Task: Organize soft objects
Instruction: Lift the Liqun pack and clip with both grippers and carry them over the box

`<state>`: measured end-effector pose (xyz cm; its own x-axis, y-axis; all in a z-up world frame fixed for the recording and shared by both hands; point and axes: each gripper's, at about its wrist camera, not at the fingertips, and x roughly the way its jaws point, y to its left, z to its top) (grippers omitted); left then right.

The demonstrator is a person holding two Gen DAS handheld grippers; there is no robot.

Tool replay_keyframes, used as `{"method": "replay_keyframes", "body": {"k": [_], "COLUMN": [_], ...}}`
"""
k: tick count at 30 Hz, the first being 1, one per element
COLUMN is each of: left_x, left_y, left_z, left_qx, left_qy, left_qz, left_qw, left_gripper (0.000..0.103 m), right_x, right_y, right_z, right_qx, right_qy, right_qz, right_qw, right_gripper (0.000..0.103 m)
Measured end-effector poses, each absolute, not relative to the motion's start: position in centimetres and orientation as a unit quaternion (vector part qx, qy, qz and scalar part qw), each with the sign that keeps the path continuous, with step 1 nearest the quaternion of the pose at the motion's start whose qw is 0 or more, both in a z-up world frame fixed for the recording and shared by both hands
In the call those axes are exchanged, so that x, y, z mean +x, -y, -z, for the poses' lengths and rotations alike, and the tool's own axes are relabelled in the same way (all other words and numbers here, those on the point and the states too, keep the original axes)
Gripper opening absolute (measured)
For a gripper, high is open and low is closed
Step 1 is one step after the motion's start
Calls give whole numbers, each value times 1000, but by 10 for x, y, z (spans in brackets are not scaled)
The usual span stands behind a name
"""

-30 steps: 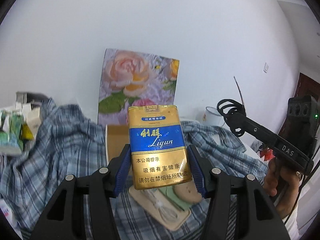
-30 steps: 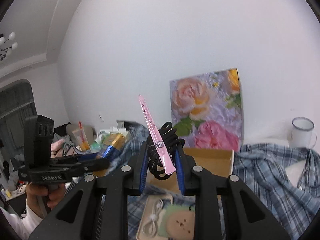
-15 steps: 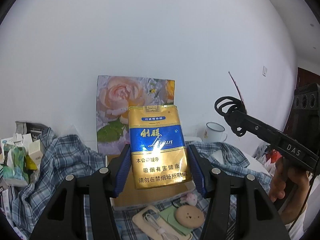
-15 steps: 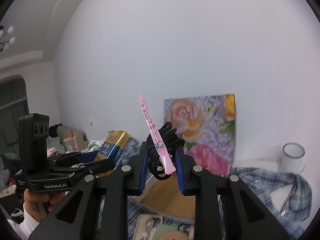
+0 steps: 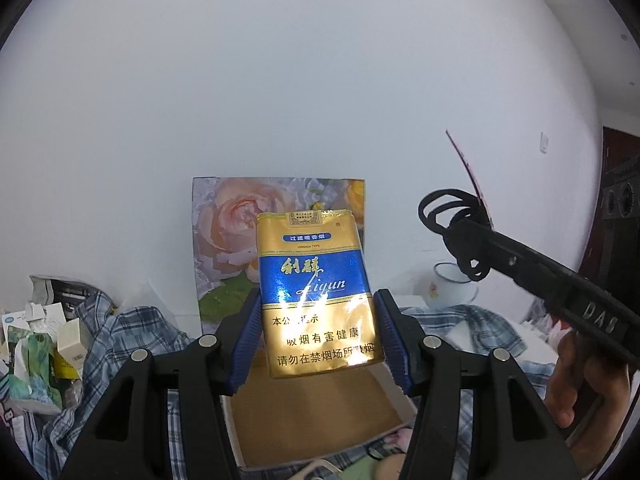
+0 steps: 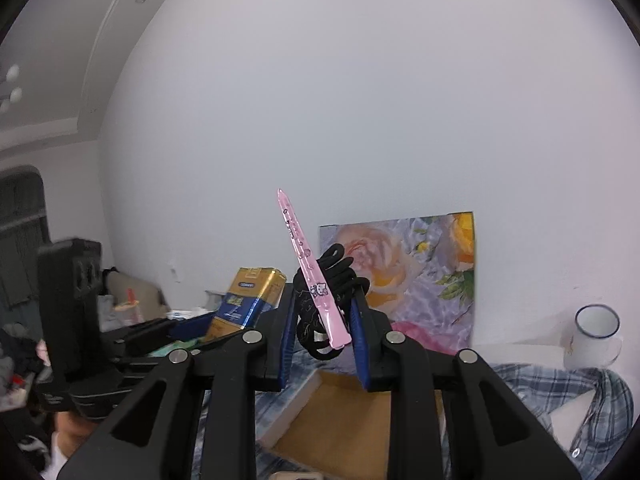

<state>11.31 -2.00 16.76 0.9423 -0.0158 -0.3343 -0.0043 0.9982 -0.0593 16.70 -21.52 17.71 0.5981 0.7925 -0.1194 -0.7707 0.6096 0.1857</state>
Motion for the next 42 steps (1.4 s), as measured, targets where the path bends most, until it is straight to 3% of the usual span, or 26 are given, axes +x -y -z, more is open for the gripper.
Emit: {"method": "replay_keyframes", "body": {"k": [7,26,42], "left_x": [138,185,199], "left_y": [14,1,7], "left_z": [-134,-47,-11], "left_qx": [-23,-48,-21], "left_qy": [-195,-265,-317], "left_qz": [-12,-4,-22], "left_qw": [980,963,948], "left_gripper": [57,57,57], "right_x": [183,254,272], "right_y": [197,182,173], "right_z": [-132,-44,-6], "right_qx": [27,77,76], "right_qy": [-90,-257,-337], "right_qz": [-407,-423,-406], "right_qw": [908,865,846], "right_gripper": [24,24,24]}}
